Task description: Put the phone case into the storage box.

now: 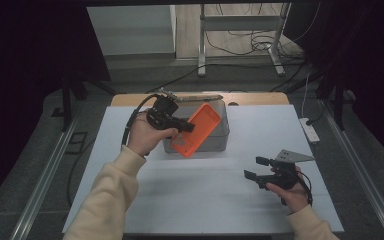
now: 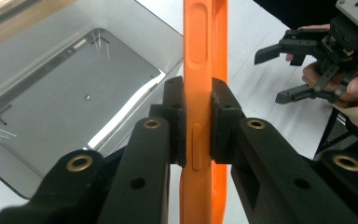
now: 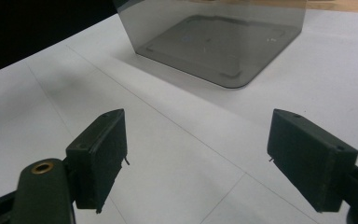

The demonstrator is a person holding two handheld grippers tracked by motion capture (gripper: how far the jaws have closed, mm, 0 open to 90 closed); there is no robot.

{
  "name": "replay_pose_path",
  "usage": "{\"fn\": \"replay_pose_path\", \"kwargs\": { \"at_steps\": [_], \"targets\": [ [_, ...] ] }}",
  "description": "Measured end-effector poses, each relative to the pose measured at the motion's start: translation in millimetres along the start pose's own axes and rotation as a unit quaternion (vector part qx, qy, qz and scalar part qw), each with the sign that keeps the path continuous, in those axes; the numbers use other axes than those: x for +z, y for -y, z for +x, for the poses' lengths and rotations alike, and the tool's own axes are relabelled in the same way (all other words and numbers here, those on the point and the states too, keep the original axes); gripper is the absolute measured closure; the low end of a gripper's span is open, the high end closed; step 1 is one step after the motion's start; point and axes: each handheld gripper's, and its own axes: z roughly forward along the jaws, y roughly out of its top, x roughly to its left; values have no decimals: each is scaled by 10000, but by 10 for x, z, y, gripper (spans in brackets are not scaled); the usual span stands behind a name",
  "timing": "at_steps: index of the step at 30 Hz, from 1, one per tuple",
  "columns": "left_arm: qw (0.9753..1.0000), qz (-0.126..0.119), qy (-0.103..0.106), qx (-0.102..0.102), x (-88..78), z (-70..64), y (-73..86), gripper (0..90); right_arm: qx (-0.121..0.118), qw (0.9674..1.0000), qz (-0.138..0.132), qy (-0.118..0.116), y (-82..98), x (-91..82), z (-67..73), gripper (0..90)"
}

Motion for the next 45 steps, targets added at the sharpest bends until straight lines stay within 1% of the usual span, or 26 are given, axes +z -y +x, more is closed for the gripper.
{"fn": "replay_pose_path", "kwargs": {
  "at_steps": [6, 11, 12, 18, 25, 36, 42, 45],
  "targets": [
    [9999, 0, -103, -64, -14, 27, -90, 796, -10, 10000, -18, -20, 0, 0, 4, 197],
    [9997, -17, -213, -156, -18, 78, -174, 797, -15, 10000, -6, 3, 1, 2, 3, 197],
    [9996, 15, -233, -143, -23, 90, -188, 797, -16, 10000, -6, 3, 1, 2, 3, 197],
    [9991, 22, -352, -239, -17, 135, -254, 796, -12, 10000, 6, 8, 3, 7, 0, 197],
    [9981, -26, -457, -415, 3, 209, -301, 796, -8, 10000, -2, 7, 3, 3, 2, 198],
    [9970, 21, -562, -540, 49, 313, -362, 796, -2, 10000, 34, 3, 7, 13, 5, 198],
    [9955, 6, -678, -665, 71, 379, -391, 796, -31, 10000, 16, 26, 8, 5, 6, 197],
    [9950, 22, -733, -685, 104, 410, -398, 796, -28, 10000, 17, 35, 10, 4, 5, 196]
  ]
}}
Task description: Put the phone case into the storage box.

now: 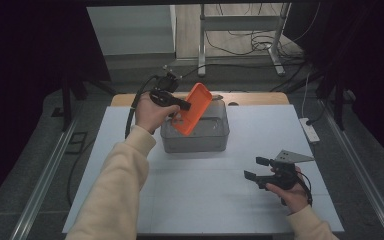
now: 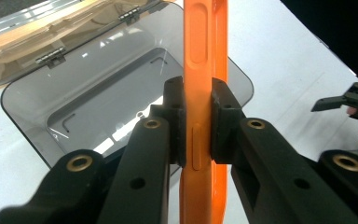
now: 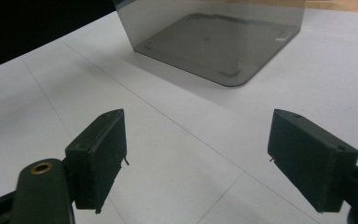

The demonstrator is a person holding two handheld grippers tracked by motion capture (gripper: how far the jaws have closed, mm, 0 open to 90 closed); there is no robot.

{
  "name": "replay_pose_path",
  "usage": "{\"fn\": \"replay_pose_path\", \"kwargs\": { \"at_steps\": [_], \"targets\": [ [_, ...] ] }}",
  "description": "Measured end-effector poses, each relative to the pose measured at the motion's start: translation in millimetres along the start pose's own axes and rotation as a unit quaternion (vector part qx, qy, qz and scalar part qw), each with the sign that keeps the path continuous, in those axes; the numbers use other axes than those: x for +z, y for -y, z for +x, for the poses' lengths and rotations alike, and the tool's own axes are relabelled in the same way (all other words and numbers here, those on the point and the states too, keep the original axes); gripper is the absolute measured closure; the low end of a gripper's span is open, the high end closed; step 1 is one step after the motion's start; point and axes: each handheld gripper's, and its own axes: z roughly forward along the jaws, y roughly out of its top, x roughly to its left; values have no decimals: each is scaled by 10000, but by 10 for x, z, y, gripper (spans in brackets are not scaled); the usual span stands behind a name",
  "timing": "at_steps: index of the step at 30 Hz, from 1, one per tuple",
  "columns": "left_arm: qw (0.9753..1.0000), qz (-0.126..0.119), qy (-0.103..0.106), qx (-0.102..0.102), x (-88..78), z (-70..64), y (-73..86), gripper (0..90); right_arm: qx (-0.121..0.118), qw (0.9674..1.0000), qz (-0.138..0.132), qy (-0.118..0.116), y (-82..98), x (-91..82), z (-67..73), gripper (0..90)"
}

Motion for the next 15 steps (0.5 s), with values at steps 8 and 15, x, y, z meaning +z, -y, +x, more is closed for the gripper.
{"fn": "replay_pose_path", "kwargs": {
  "at_steps": [8, 15],
  "targets": [
    [9998, 29, -114, -134, 85, 63, -41, 796, -44, 10000, 29, 11, 3, 9, -2, 196],
    [9992, 60, -282, -268, 128, 101, -89, 796, -58, 10000, 22, 29, 2, 5, -2, 196]
  ]
}}
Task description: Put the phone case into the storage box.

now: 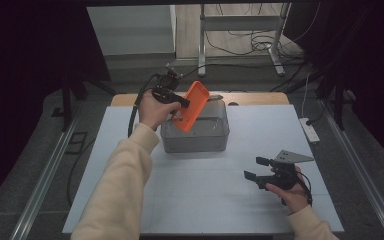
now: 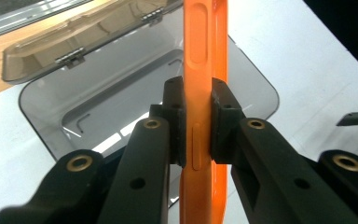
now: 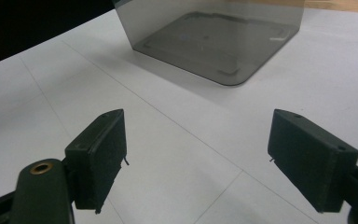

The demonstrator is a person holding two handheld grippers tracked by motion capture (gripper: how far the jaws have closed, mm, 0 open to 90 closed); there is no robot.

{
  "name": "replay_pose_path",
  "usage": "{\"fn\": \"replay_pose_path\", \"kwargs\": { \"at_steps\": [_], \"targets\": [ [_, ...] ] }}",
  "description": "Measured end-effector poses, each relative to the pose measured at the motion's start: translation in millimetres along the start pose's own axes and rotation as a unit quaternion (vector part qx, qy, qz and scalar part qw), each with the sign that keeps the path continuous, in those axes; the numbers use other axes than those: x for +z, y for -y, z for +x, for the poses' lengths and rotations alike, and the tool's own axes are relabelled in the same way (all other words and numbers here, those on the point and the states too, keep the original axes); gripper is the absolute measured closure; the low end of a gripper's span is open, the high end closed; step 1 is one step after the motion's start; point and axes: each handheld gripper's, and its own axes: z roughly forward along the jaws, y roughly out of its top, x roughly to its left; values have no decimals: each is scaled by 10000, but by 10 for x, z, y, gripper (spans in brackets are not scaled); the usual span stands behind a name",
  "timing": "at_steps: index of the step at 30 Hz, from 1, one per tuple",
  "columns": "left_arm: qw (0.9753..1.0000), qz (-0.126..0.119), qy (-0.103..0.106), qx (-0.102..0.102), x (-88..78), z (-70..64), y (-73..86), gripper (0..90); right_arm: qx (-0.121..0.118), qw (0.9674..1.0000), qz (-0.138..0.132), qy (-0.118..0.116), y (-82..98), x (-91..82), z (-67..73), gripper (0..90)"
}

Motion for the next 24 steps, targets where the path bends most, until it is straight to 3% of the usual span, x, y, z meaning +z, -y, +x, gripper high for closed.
{"fn": "replay_pose_path", "kwargs": {
  "at_steps": [24],
  "targets": [
    [9984, 46, -367, -417, 72, 188, -30, 796, -4, 10000, -4, 15, -2, -2, 0, 195]
  ]
}}
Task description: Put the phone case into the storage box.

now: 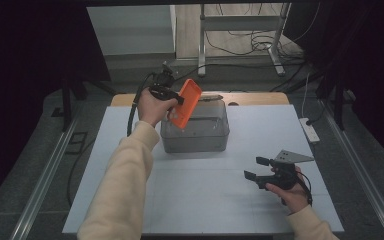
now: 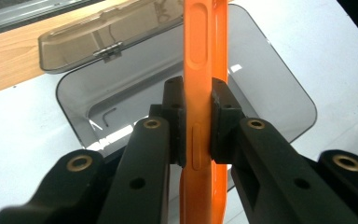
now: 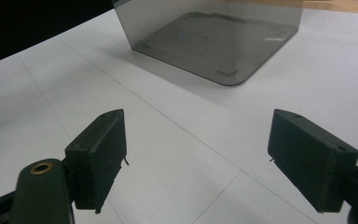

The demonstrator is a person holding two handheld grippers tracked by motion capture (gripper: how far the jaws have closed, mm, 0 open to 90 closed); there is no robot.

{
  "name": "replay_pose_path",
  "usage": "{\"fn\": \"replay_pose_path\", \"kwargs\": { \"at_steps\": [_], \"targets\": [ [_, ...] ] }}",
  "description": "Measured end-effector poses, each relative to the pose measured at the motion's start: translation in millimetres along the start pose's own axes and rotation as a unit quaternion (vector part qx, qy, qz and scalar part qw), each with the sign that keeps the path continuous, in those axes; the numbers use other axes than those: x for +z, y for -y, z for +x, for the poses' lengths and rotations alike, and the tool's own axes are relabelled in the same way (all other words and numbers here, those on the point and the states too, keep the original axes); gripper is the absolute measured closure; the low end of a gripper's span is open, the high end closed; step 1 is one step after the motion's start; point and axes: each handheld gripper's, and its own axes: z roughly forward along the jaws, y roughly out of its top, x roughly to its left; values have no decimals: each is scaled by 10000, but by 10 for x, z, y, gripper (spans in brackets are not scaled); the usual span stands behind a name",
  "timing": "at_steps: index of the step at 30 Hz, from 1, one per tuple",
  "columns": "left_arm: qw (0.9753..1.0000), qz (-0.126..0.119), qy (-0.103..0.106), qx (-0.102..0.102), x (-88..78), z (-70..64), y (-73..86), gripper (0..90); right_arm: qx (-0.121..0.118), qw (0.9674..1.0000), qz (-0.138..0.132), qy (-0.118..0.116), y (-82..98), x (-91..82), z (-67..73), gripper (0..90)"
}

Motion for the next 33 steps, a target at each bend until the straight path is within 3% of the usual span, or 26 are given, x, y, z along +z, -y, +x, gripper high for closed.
{"fn": "replay_pose_path", "kwargs": {
  "at_steps": [33],
  "targets": [
    [9989, 274, -351, -142, 179, 69, 5, 796, 7, 10000, 9, -13, 1, 7, -1, 196]
  ]
}}
